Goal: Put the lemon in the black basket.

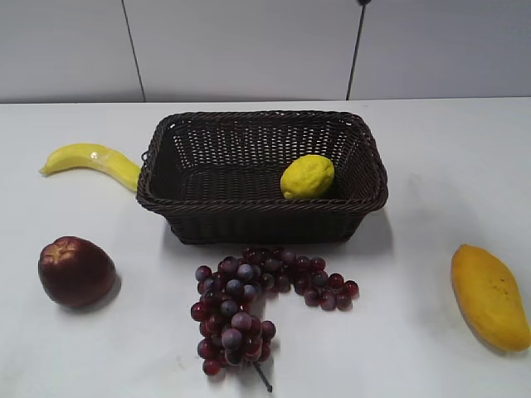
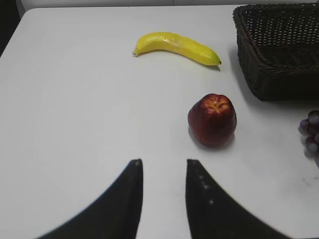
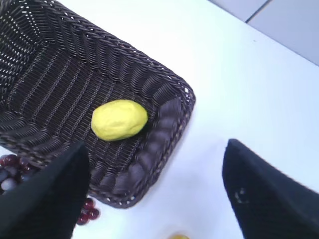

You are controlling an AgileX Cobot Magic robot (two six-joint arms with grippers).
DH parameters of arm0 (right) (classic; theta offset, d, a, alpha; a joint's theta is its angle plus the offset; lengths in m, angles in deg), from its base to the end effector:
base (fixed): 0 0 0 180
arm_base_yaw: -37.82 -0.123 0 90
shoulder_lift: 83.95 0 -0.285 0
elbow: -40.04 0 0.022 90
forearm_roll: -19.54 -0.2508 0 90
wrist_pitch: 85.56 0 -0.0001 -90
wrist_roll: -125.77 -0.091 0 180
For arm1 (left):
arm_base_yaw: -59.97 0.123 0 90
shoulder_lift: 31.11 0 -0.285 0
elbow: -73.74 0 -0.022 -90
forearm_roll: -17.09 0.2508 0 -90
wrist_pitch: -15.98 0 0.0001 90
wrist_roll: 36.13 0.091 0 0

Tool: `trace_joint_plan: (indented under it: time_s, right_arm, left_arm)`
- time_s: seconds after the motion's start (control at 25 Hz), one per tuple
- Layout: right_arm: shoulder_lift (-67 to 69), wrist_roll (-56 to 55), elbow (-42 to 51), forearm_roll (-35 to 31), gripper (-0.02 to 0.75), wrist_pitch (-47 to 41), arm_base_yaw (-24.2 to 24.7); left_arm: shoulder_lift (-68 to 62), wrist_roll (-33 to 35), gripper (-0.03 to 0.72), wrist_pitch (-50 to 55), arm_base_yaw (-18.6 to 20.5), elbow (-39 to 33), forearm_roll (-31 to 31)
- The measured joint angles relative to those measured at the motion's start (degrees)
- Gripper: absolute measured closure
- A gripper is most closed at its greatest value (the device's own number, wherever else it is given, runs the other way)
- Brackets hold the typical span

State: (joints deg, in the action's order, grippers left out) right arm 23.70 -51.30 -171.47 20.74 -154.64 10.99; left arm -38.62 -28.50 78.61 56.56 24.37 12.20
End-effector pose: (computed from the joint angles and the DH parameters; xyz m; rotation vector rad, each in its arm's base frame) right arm 0.3367 0.1683 0.4012 -0.6539 2.4543 0.1375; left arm -0.0059 -0.0066 0.2710 0.2055 2.0731 -0.0580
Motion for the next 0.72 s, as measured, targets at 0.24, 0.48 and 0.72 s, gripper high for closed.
trace_joint_plan:
  time_s: [0.24,0.48,0.72]
  right_arm:
    - [-21.0,-4.0,19.1,4.4,0.085,-0.2,0.0]
    - [-44.3,-4.9,40.6,2.5,0.117,-0.3,0.0]
    - [-65.5,-5.0,57.1,2.2,0.155,-0.2,0.0]
  left_arm:
    - [0.0,0.0,0.453,0.0,0.0,0.0,0.0]
    - [0.0,0.0,0.453,0.0,0.0,0.0,0.0]
    - [0.0,0.0,0.453,0.0,0.0,0.0,0.0]
